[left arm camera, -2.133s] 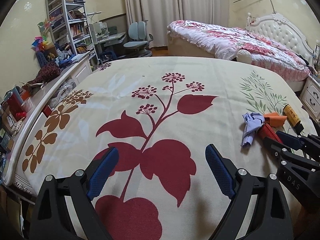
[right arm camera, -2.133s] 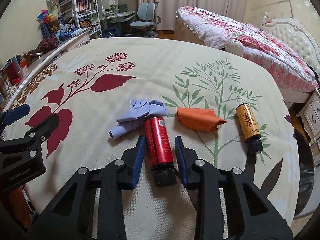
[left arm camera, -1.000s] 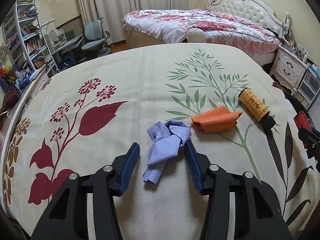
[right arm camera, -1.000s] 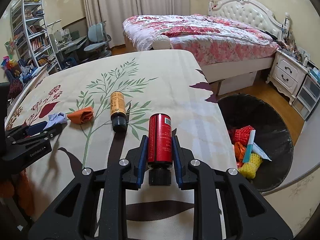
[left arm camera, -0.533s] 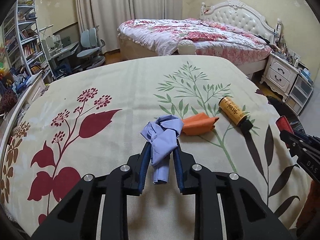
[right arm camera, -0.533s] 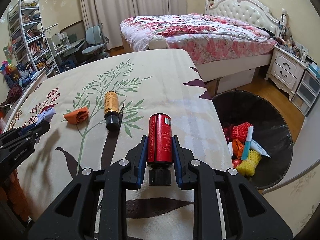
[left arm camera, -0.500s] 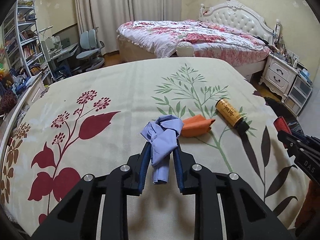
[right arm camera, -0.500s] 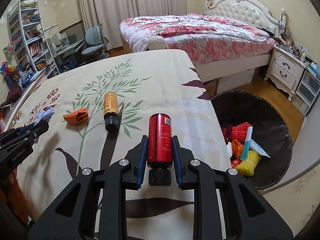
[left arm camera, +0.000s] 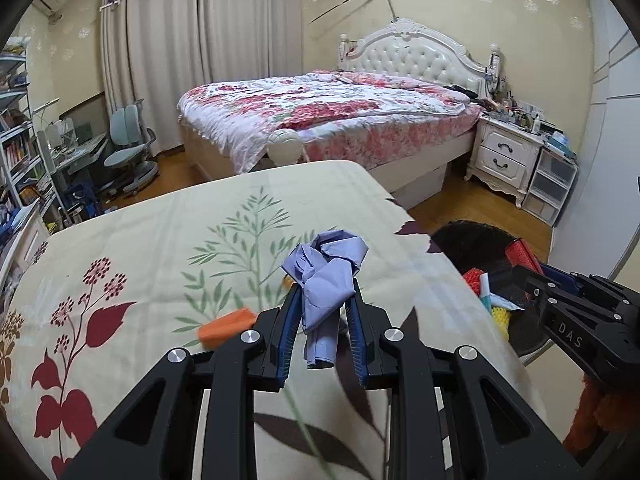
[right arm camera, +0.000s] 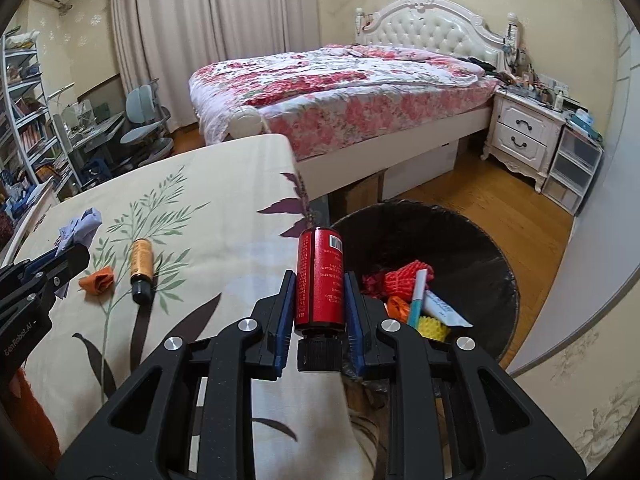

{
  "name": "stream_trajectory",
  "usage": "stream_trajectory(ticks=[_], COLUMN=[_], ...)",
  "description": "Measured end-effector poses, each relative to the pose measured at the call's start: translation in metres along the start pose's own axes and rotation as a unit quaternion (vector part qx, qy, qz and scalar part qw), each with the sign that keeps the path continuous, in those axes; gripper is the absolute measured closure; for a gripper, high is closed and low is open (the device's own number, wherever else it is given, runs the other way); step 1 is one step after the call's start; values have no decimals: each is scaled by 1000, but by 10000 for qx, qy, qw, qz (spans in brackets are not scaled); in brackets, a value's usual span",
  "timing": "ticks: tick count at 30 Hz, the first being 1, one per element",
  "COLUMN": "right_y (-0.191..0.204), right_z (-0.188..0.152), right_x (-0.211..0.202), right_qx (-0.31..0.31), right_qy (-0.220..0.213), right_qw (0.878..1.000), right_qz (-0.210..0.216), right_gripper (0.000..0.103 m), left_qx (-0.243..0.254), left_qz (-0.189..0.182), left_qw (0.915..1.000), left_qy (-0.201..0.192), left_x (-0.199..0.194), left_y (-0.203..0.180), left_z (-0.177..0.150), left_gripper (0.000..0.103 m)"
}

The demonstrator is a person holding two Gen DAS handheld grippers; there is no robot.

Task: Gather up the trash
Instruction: 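Carry the red can and lavender cloth over the bin and open both tools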

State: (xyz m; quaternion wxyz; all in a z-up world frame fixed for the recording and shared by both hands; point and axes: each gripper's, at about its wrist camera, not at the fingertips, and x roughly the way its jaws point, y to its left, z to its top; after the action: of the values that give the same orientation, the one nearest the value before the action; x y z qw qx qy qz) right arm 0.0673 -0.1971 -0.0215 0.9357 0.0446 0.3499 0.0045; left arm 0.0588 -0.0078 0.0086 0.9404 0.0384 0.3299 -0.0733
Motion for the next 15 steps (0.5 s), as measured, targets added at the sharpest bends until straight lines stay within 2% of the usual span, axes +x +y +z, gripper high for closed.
stream_trajectory(ticks=[7, 15], right_y=[-38, -64], right_z=[10, 17], right_x=[9, 23], right_qx=[234, 333], right_qy=[-61, -77], right_qw=[9992, 9982], right_qz=[-305, -489], right_gripper=[80, 80], left_qx=[328, 452], left_qz=[-182, -348], left_qw=[9992, 9983], left_qy=[-108, 127], left_x=[21, 58], left_y=[-50, -84], left_z=[19, 30], left_gripper=[78, 78])
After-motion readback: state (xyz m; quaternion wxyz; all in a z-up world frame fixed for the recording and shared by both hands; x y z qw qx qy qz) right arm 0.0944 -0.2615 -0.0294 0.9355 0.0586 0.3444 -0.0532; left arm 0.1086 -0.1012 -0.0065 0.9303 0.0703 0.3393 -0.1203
